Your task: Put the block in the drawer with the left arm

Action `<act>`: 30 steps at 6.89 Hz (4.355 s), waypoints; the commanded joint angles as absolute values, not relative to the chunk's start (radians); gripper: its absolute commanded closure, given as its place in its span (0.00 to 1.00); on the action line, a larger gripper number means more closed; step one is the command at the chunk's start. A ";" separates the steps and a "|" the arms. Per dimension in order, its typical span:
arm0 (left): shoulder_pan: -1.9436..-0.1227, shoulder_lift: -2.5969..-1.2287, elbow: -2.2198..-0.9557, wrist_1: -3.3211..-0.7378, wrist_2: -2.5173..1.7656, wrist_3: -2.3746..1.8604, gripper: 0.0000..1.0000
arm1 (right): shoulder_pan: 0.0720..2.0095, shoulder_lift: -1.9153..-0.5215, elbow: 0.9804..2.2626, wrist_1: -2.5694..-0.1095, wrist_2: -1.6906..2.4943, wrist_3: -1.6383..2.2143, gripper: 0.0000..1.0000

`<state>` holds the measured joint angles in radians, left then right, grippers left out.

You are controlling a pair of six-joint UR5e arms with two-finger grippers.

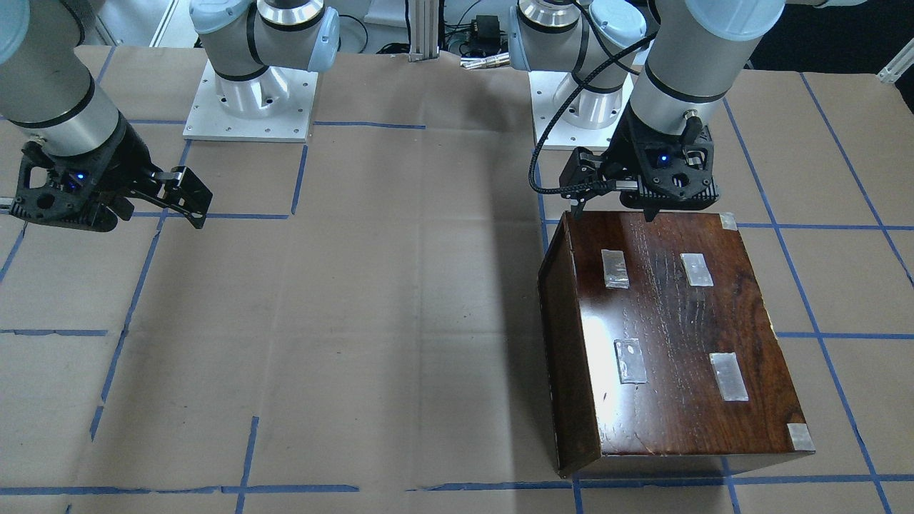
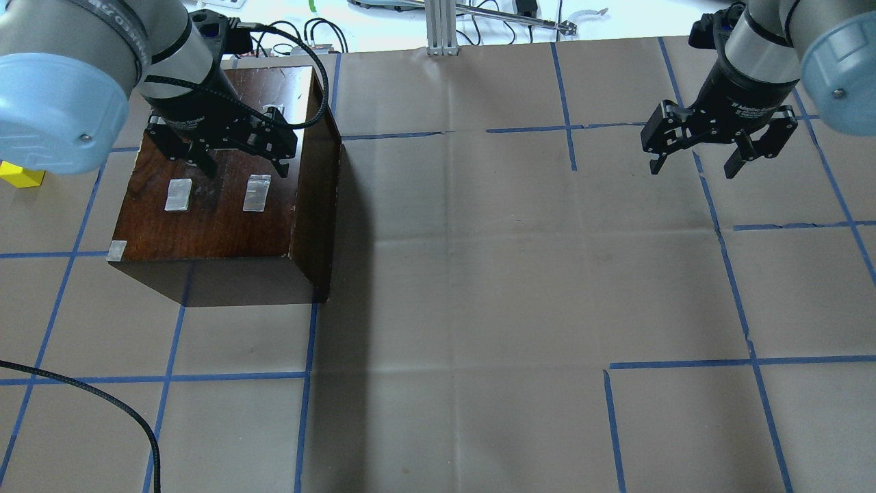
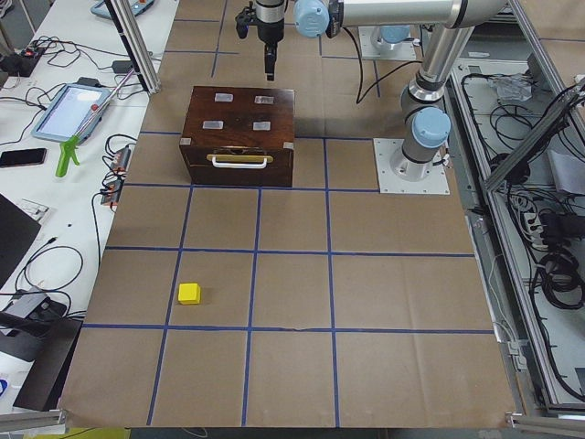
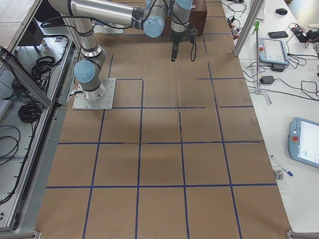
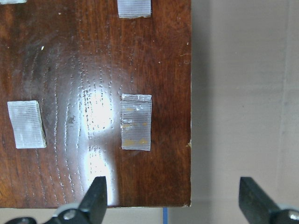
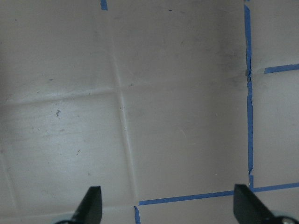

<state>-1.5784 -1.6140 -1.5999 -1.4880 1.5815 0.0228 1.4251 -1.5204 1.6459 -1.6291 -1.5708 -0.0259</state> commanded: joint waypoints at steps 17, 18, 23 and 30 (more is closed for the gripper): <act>-1.001 -1.690 -1.563 -1.436 1.303 0.459 0.01 | 1.425 -1.520 1.646 -1.629 -1.571 -0.026 0.00; -0.956 -1.716 -1.563 -1.442 1.284 0.524 0.01 | 1.425 -1.522 1.644 -1.629 -1.571 -0.026 0.00; -0.927 -1.798 -1.574 -1.436 1.264 0.601 0.01 | 1.425 -1.522 1.646 -1.629 -1.571 -0.026 0.00; -0.940 -1.904 -1.588 -1.401 1.266 0.649 0.01 | 1.425 -1.520 1.646 -1.629 -1.571 -0.026 0.00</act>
